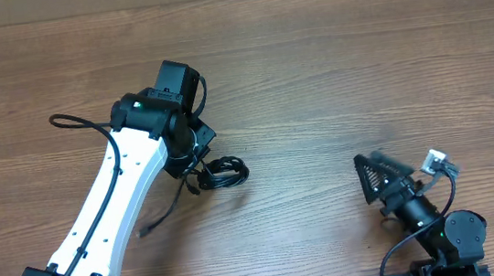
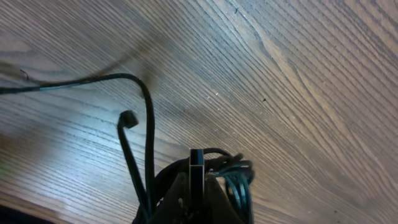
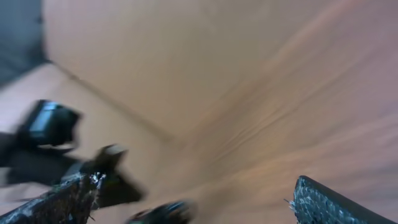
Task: Untangle cables
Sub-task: 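Swing the right gripper toward the coil held by the left gripper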
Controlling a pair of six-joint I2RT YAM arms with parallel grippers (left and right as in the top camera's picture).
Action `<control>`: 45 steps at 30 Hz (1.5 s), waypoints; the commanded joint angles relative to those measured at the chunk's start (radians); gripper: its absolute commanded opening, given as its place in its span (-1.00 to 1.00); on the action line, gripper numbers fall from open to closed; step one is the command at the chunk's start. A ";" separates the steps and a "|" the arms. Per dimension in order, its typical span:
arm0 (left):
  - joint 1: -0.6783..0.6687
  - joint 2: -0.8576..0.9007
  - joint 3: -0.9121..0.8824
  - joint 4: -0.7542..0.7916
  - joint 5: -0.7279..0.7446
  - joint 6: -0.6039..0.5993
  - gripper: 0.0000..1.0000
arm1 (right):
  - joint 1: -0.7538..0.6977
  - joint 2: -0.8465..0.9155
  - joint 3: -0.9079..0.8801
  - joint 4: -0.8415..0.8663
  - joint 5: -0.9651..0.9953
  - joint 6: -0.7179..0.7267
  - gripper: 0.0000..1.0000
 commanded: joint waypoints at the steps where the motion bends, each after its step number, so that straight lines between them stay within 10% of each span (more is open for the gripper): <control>1: -0.001 -0.035 0.013 -0.006 0.007 -0.029 -0.92 | 0.001 -0.003 -0.010 0.012 -0.113 0.164 0.99; 15: -0.002 -0.035 0.013 -0.023 0.009 0.045 -0.92 | 0.002 0.270 0.384 -0.508 -0.047 0.024 0.99; 24: -0.010 -0.035 0.013 -0.021 0.031 0.043 -0.92 | 0.003 0.450 0.416 -0.448 -0.359 0.044 0.99; 45: -0.054 -0.032 0.013 0.002 0.110 -0.136 -0.92 | 0.066 0.616 0.415 -0.392 -0.295 0.401 0.95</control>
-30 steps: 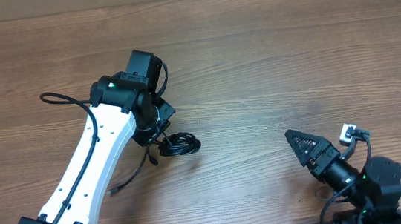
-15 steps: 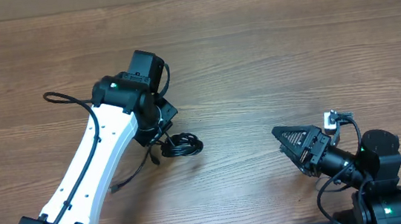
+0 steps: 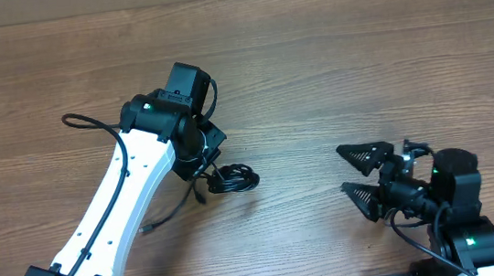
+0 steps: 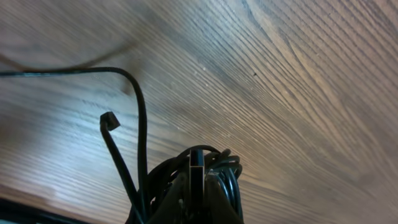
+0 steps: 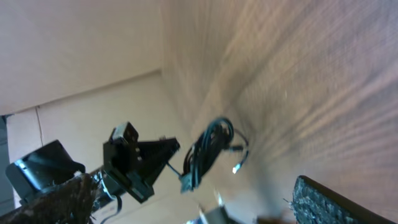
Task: Untangle cables
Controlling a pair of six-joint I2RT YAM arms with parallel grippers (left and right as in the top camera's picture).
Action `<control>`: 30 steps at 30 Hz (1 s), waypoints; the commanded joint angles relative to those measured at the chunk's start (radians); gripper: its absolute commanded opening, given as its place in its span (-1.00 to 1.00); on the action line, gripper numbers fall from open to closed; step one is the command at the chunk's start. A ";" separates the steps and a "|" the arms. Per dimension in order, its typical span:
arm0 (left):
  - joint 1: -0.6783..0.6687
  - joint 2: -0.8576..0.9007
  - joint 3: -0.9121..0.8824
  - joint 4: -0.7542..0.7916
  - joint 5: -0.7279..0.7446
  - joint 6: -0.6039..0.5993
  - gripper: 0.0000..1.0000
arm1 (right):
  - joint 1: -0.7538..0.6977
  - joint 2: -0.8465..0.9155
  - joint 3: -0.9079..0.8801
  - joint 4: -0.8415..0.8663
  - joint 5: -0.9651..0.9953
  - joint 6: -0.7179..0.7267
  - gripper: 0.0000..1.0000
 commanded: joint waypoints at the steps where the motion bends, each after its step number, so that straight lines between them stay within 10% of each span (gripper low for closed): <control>1: -0.009 -0.032 0.013 0.003 0.049 -0.113 -0.91 | 0.060 0.025 0.021 0.003 -0.034 0.039 0.95; 10: -0.033 -0.032 0.013 0.010 0.051 -0.132 -0.92 | 0.256 0.084 0.021 0.010 0.044 0.261 0.58; 21: -0.075 -0.030 0.013 0.048 0.067 -0.079 -0.92 | 0.516 0.334 0.021 0.467 0.255 0.407 0.56; 30: -0.101 -0.030 0.013 0.049 0.062 -0.057 -0.92 | 0.544 0.512 0.021 0.610 0.240 0.454 -0.36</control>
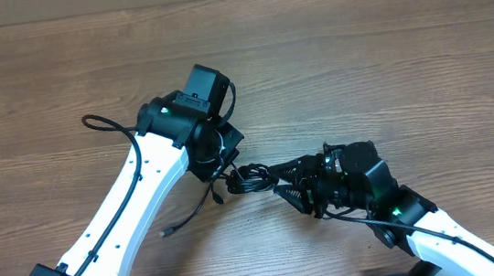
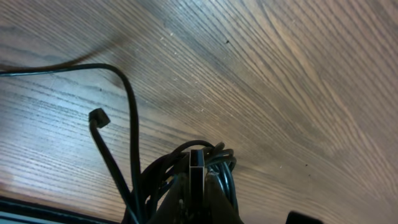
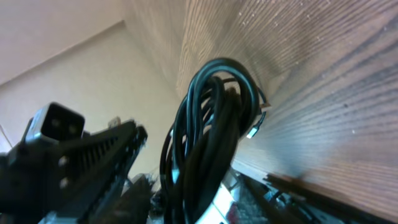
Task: Untangle cables
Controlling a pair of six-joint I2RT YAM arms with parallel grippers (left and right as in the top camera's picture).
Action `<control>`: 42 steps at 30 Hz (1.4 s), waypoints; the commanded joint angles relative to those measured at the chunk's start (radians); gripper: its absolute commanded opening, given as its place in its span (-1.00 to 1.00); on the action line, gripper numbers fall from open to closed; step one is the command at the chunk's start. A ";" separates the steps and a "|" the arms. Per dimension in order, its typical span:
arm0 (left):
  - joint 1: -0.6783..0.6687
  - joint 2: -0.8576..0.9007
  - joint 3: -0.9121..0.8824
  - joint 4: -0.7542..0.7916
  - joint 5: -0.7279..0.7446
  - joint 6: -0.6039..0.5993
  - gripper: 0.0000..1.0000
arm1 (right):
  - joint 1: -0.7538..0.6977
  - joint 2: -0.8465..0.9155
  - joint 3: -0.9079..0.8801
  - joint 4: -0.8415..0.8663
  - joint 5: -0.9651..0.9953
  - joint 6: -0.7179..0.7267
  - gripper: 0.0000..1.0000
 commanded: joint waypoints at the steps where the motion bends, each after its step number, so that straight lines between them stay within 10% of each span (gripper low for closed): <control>1: -0.021 -0.030 0.013 0.002 0.000 0.040 -0.91 | 0.005 0.013 0.016 0.039 -0.005 0.016 -0.49; 9: -0.034 -0.030 0.012 0.002 -0.011 0.073 -0.91 | 0.006 0.013 0.016 0.102 -0.034 0.007 -0.92; 20: -0.091 -0.028 0.003 -0.003 -0.087 0.138 -0.81 | 0.004 0.013 0.016 0.172 -0.041 -0.050 -0.92; 26: -0.072 -0.028 0.000 -0.033 -0.317 0.272 0.52 | 0.004 0.013 0.016 0.151 -0.028 -0.165 -0.92; 29: -0.034 -0.028 0.000 -0.069 -0.348 0.278 0.84 | 0.003 0.013 0.016 0.137 0.014 -0.280 -0.92; 42: 0.038 -0.028 0.000 -0.100 0.011 0.217 0.93 | 0.003 0.013 0.016 0.149 0.088 -0.376 -0.92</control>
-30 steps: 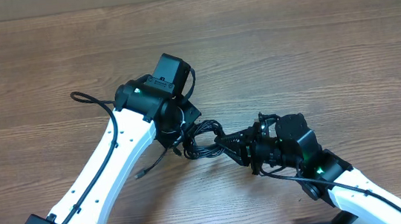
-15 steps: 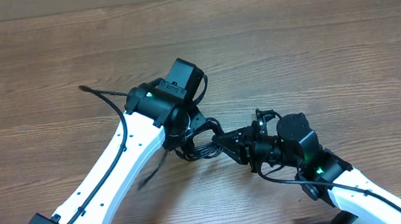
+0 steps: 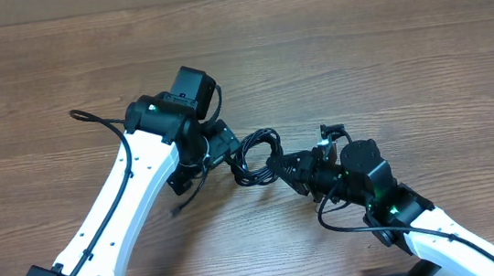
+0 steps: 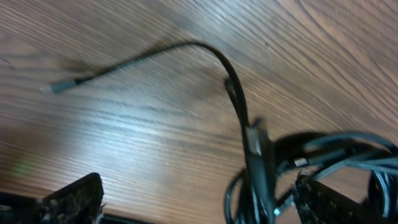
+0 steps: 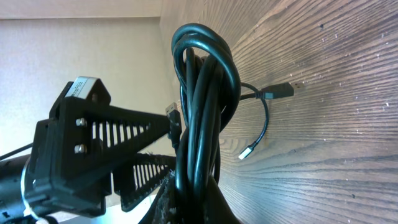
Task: Untangle cables
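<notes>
A coiled bundle of black cables (image 3: 258,153) sits between the two arms at mid-table. My right gripper (image 3: 285,164) is shut on its right side. In the right wrist view the coils (image 5: 204,93) rise straight out of the shut fingers (image 5: 199,186), with small plugs (image 5: 283,91) dangling over the wood. My left gripper (image 3: 205,158) stands open at the bundle's left edge. In the left wrist view its fingers (image 4: 68,199) are spread wide, a plug and cable (image 4: 256,155) run between them untouched, and a loose tail (image 4: 124,65) trails off left.
The wooden table (image 3: 386,59) stretches all round the arms. One loose cable end (image 3: 182,197) lies below the left gripper. The left gripper's open fingers (image 5: 99,140) show close behind the bundle in the right wrist view.
My left gripper, then shut on the bundle, is now open beside it. My right gripper, then open at the bundle, is now shut on it. The bundle sits a little further right.
At first my left gripper held the coiled bundle while the right arm sat open at the table's lower right. The right gripper then faced the bundle from afar, then was at it. Now the right holds the bundle and the left has let go.
</notes>
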Controlling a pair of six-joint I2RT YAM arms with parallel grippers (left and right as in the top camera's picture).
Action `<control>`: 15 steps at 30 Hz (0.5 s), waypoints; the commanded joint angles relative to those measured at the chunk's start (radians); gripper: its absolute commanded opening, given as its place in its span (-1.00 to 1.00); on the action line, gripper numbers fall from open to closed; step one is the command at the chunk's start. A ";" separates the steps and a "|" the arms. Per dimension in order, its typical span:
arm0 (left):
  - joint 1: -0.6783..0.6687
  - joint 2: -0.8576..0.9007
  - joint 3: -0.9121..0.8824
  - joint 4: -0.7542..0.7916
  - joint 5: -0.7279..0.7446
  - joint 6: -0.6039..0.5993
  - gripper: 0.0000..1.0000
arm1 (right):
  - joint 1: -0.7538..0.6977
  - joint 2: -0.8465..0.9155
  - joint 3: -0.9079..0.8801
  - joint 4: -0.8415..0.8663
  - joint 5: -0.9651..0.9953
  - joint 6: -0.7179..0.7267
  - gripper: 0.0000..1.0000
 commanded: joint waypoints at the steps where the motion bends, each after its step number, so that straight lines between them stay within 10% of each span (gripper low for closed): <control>1: -0.024 -0.028 -0.001 0.002 0.047 -0.063 0.96 | 0.002 -0.004 0.016 0.017 -0.019 0.001 -0.92; 15: -0.008 0.032 -0.002 0.001 -0.027 -0.472 1.00 | 0.002 -0.005 0.016 0.016 -0.041 -0.001 -0.92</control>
